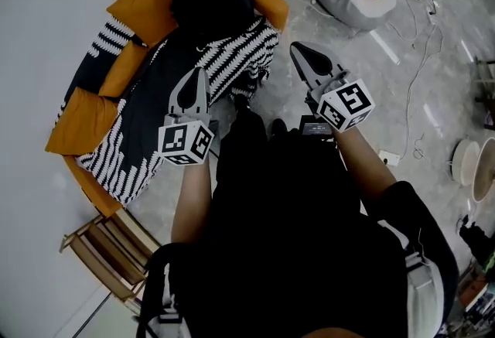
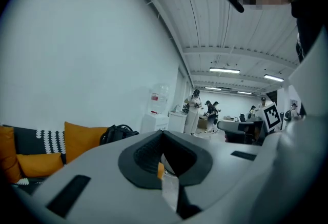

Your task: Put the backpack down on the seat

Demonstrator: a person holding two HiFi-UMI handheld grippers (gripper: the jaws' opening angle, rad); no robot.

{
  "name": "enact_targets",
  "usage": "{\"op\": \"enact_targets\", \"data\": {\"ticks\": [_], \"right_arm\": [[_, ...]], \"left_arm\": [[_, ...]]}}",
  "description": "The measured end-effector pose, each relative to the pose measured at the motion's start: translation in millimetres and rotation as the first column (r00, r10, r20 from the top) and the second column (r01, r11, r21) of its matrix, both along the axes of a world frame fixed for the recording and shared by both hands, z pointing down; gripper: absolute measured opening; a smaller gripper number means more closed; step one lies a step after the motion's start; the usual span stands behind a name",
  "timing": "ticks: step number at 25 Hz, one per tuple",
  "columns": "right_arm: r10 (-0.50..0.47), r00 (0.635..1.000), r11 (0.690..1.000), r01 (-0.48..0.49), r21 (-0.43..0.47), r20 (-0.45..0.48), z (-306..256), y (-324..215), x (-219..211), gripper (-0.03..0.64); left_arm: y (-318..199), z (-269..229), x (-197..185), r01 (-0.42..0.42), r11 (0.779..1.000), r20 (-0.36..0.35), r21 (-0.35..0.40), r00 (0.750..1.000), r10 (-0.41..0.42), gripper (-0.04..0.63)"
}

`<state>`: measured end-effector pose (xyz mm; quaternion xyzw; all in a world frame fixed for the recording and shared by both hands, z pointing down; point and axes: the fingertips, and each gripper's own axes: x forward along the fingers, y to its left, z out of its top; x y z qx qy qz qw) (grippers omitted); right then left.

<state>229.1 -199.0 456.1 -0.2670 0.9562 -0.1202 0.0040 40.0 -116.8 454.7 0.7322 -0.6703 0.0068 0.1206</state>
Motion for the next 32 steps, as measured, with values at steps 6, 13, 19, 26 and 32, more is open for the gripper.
{"op": "enact_targets", "data": {"ticks": [6,13,19,26,32], "right_arm": [[0.034,0.999,0.999,-0.034,-0.029,0.003,0.6,38.3,11.2,0.032],[0.066,0.998,0.997,-0.067,-0.031,-0.006,-1.9,96.3,5.0,0.032],[0.1,0.994,0.994,-0.102,-0.044,-0.054,12.3,176.0,-26.5,0.032],[0.096,0.989,0.993,-0.103,-0.058,-0.109,35.8,245.8,-35.4,0.032],[0.132,0.981,0.988,-0.141,-0.055,-0.141,35.5,269.6,-17.1,0.031]], "left_arm": [[42.4,-2.7,0.5,-0.037,0.999,0.007,-0.018,0.999,0.037,0.015],[92.1,-10.6,5.3,-0.088,0.996,0.059,0.006,0.994,0.087,0.015],[171.8,-1.0,-22.9,-0.083,0.997,0.051,-0.005,0.995,0.084,0.015],[240.1,39.3,-38.0,-0.032,0.998,0.037,-0.048,0.999,0.034,0.015],[262.4,60.7,-26.0,-0.046,0.995,0.053,-0.089,0.997,0.051,0.015]]}}
